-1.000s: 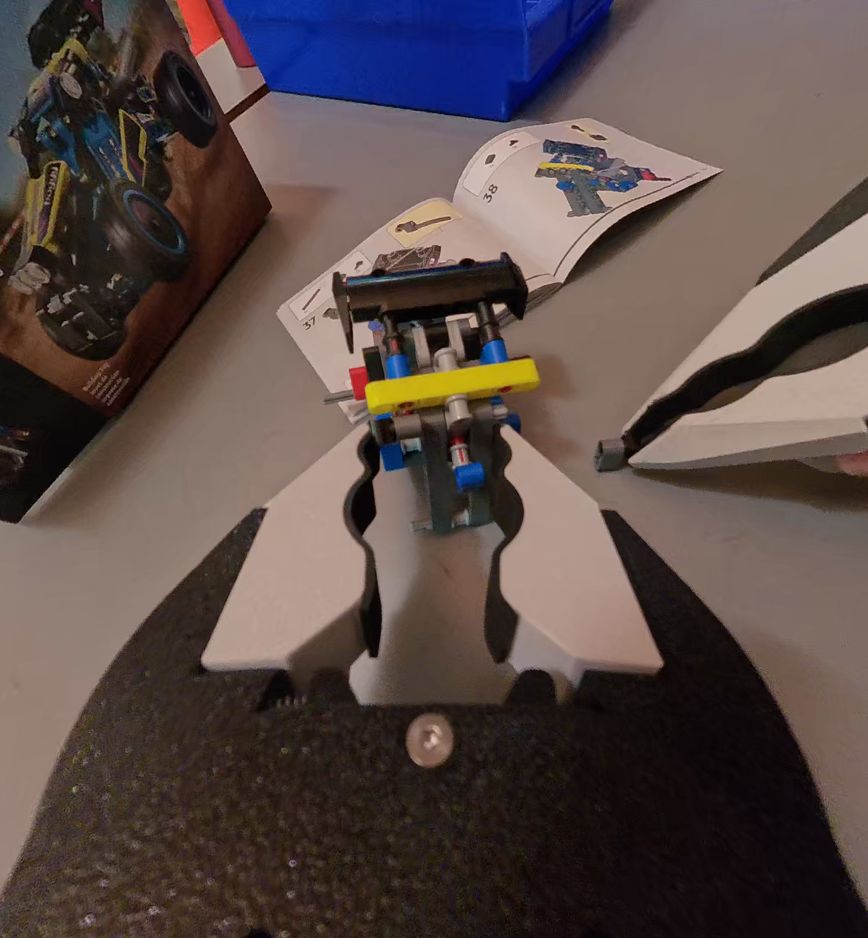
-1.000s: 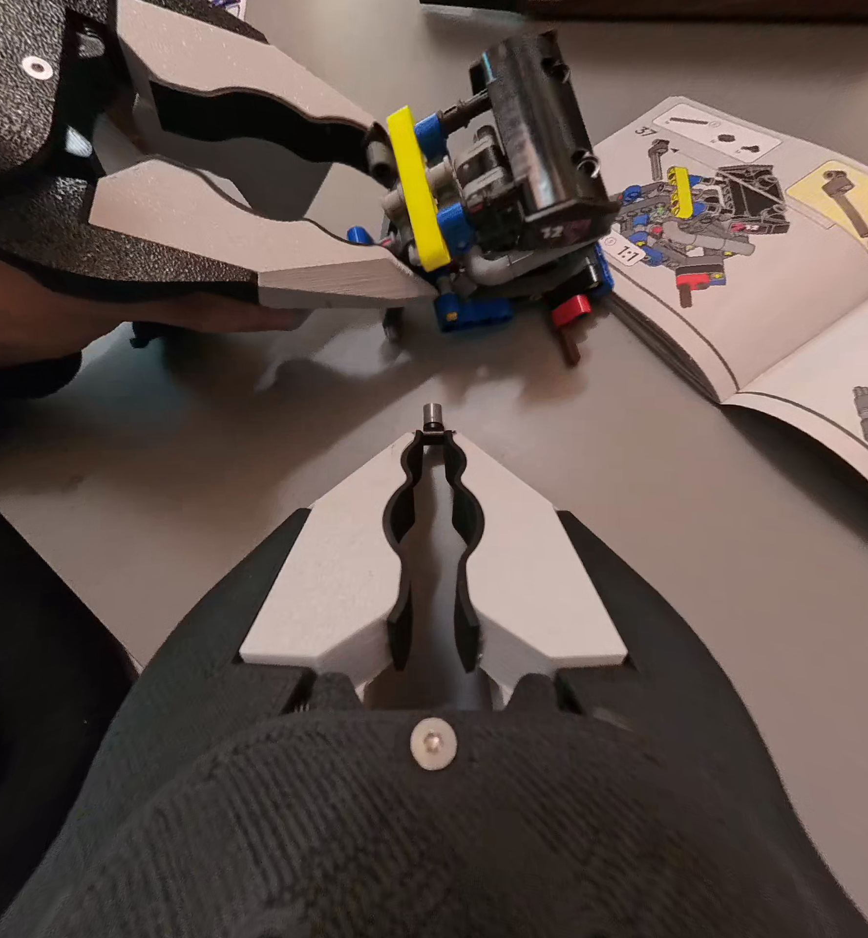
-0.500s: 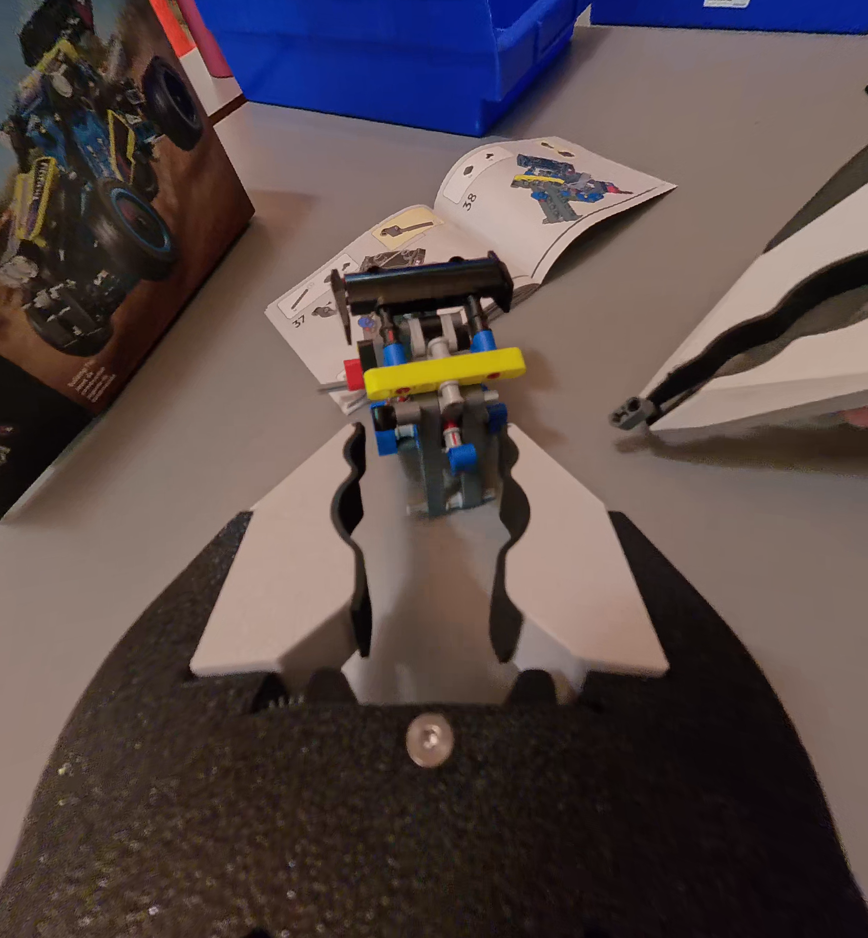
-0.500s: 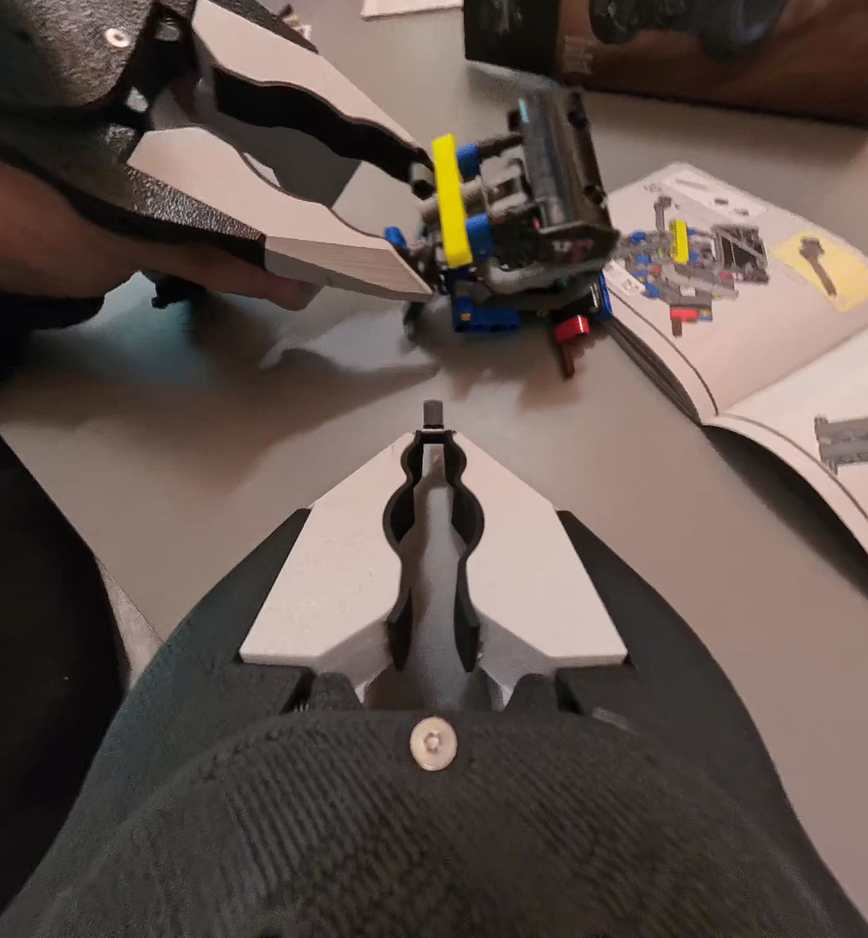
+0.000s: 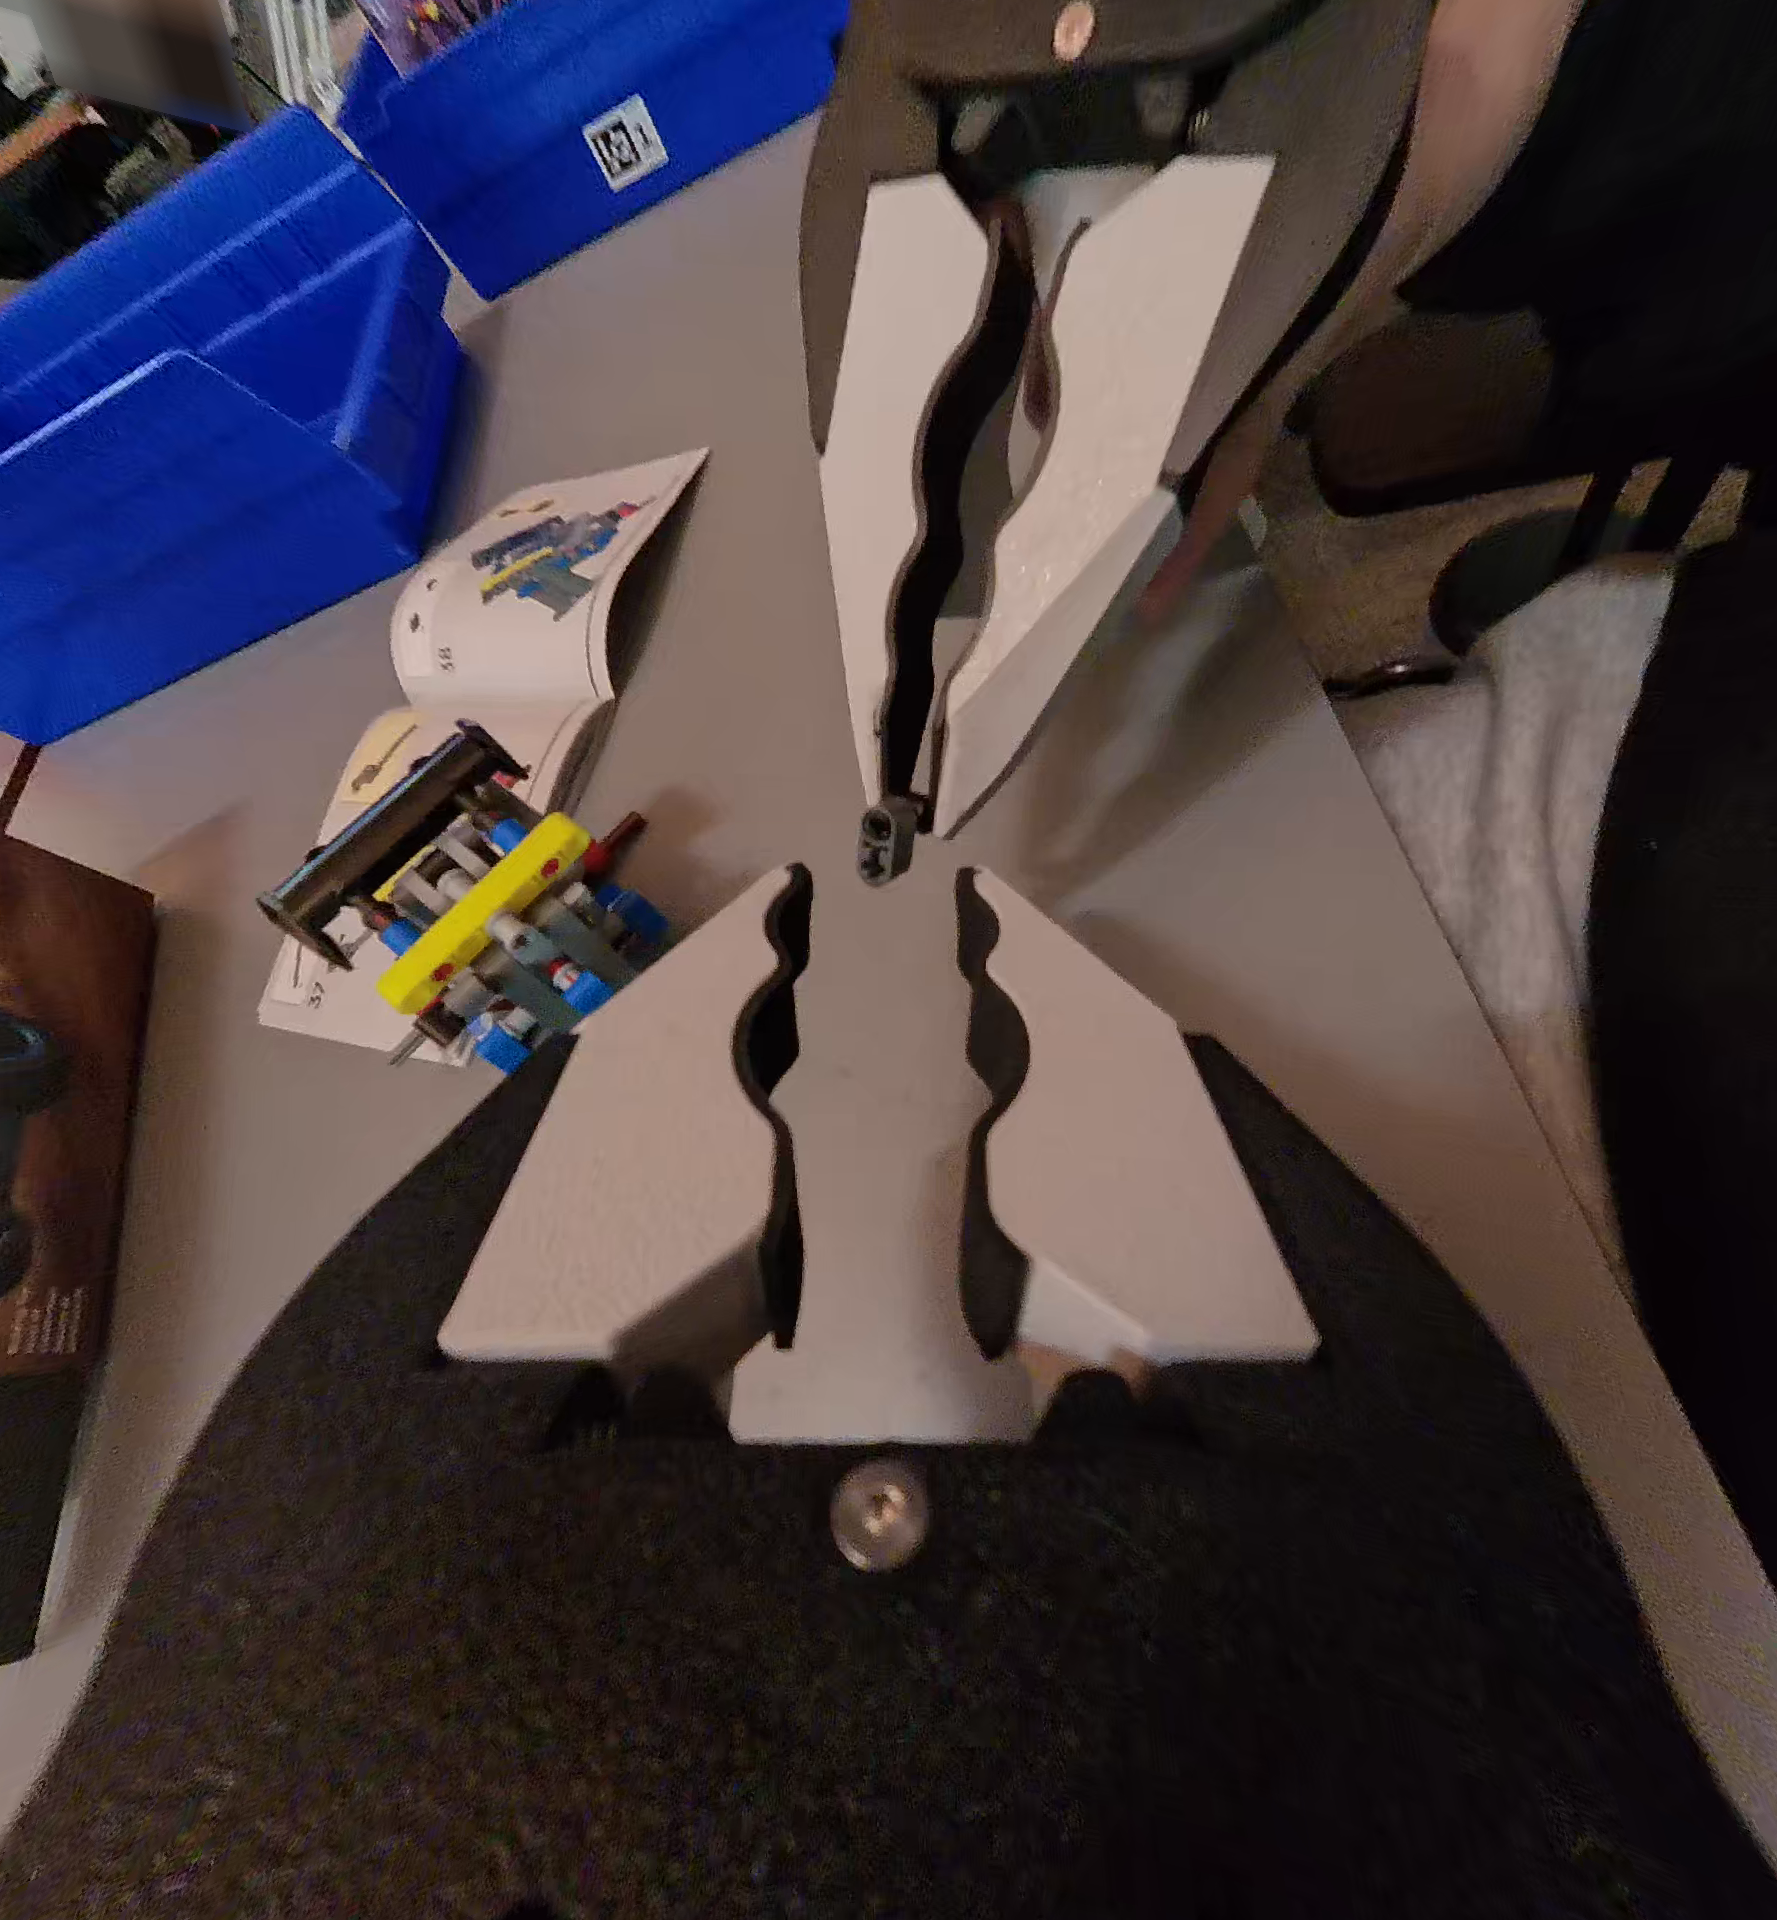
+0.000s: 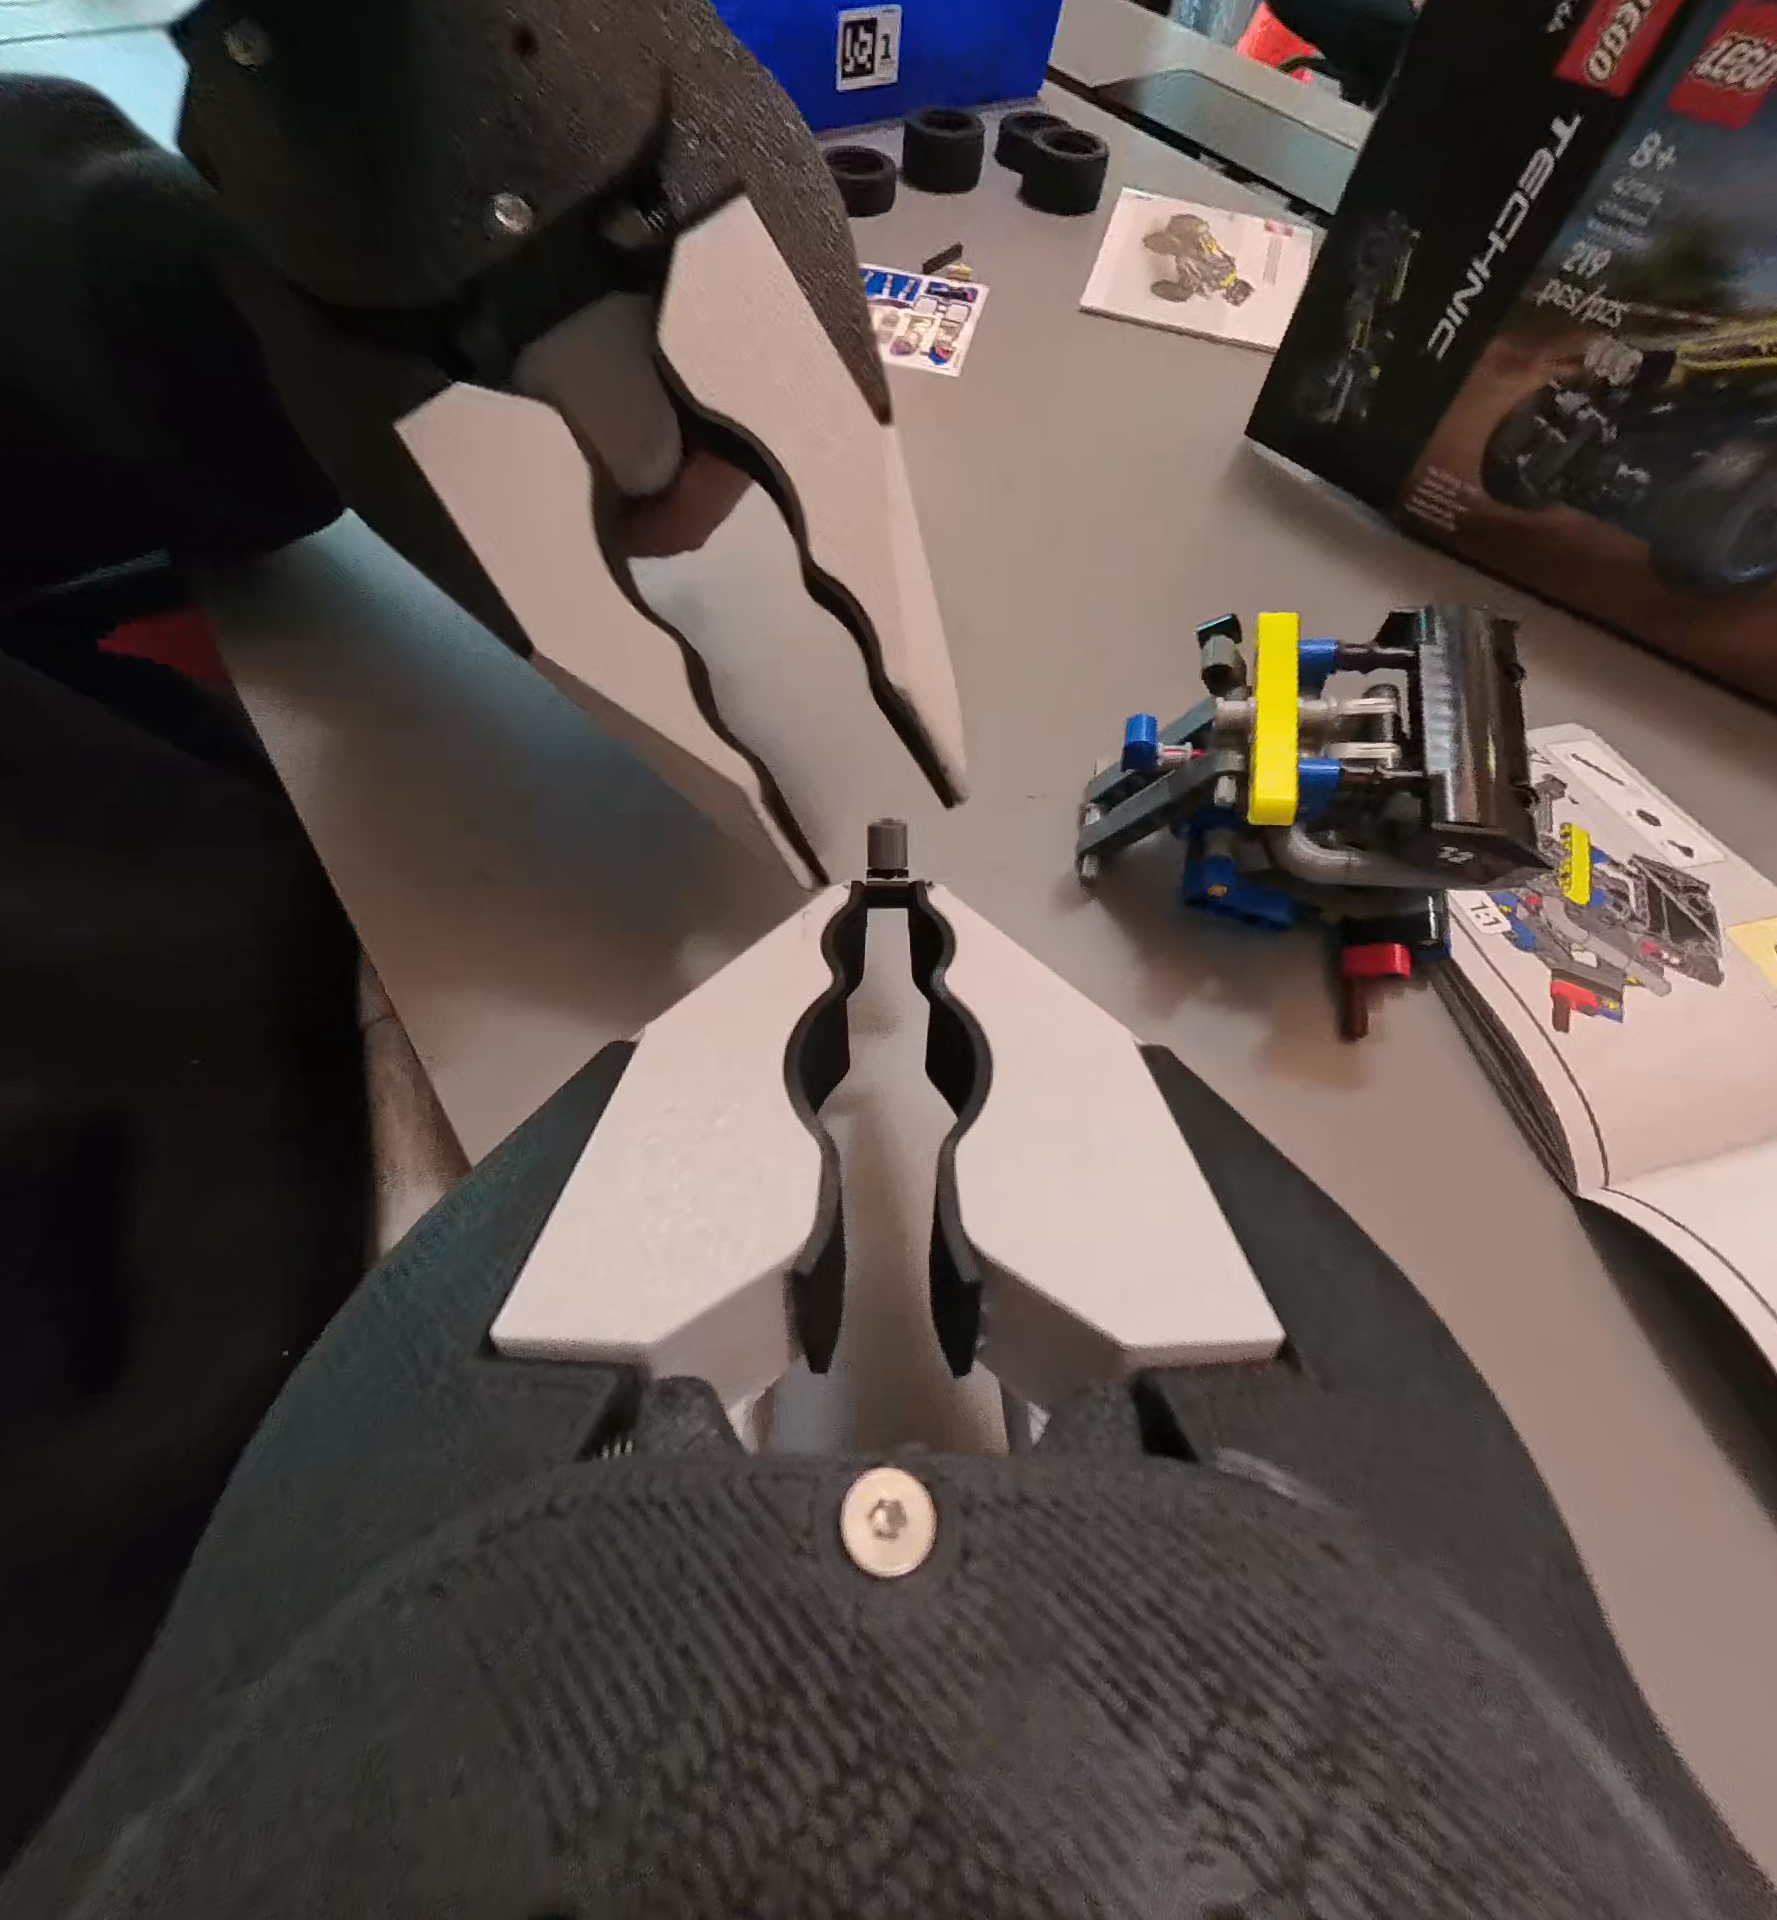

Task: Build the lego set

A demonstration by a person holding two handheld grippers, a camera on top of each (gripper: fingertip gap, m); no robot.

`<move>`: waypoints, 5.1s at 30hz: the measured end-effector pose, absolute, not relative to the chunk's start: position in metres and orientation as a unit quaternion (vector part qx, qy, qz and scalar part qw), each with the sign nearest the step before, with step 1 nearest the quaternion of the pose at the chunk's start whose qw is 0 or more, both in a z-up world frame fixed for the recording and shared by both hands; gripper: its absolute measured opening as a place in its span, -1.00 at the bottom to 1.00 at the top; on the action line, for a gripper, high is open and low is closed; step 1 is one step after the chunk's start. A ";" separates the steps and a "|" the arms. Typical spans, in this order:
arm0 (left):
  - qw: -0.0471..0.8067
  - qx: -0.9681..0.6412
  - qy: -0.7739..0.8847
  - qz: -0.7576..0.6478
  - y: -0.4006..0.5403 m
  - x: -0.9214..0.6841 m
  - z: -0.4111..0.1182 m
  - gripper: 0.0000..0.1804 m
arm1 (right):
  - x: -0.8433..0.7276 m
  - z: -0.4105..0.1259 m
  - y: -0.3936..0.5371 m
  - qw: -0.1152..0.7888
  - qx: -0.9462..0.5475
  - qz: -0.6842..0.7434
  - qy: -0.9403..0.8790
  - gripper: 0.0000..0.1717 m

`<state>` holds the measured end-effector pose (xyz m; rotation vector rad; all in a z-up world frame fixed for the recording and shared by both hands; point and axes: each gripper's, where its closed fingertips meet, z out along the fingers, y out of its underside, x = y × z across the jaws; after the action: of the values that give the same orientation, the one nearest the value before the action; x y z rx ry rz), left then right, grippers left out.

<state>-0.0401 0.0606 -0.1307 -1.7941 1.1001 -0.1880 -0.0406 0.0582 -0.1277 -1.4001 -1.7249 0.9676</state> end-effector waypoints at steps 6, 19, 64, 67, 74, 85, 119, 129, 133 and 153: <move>0.508 -0.721 0.470 -0.042 0.059 -0.036 -0.128 -0.87 | -0.039 -0.128 0.056 0.351 -0.551 0.370 -0.661 -0.94; 0.578 -0.714 0.378 -0.113 0.065 -0.041 -0.113 -0.92 | -0.042 -0.111 0.060 0.391 -0.545 0.420 -0.612 -0.94; 0.628 -0.680 0.328 -0.190 0.069 -0.044 -0.096 -0.92 | -0.049 -0.086 0.063 0.476 -0.499 0.481 -0.541 -0.92; 0.633 -0.677 0.321 -0.197 0.069 -0.045 -0.094 -0.92 | -0.048 -0.087 0.064 0.475 -0.499 0.479 -0.545 -0.92; 0.630 -0.684 0.323 -0.176 0.075 -0.047 -0.097 -0.90 | -0.048 -0.090 0.071 0.481 -0.513 0.459 -0.543 -0.94; 0.494 -0.837 0.186 -0.148 0.114 -0.123 -0.136 -0.84 | -0.049 -0.117 0.132 0.464 -0.631 0.343 -0.518 -0.95; 0.506 -0.818 0.253 -0.106 0.138 -0.101 -0.132 -0.57 | -0.070 -0.136 0.145 0.435 -0.636 0.324 -0.549 -0.95; 0.500 -0.826 0.249 -0.076 0.141 -0.096 -0.139 -0.39 | -0.066 -0.135 0.143 0.437 -0.640 0.326 -0.541 -0.95; 0.512 -0.822 0.250 -0.027 0.145 -0.097 -0.143 -0.44 | -0.067 -0.135 0.142 0.437 -0.641 0.323 -0.542 -0.94; 0.528 -0.811 0.250 0.029 0.149 -0.096 -0.147 -0.52 | -0.068 -0.138 0.145 0.437 -0.645 0.315 -0.543 -0.95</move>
<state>-0.0959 0.1487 -0.1467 -1.9377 0.5965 0.0704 -0.0676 0.1448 -0.1379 -1.6048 -1.3496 0.7826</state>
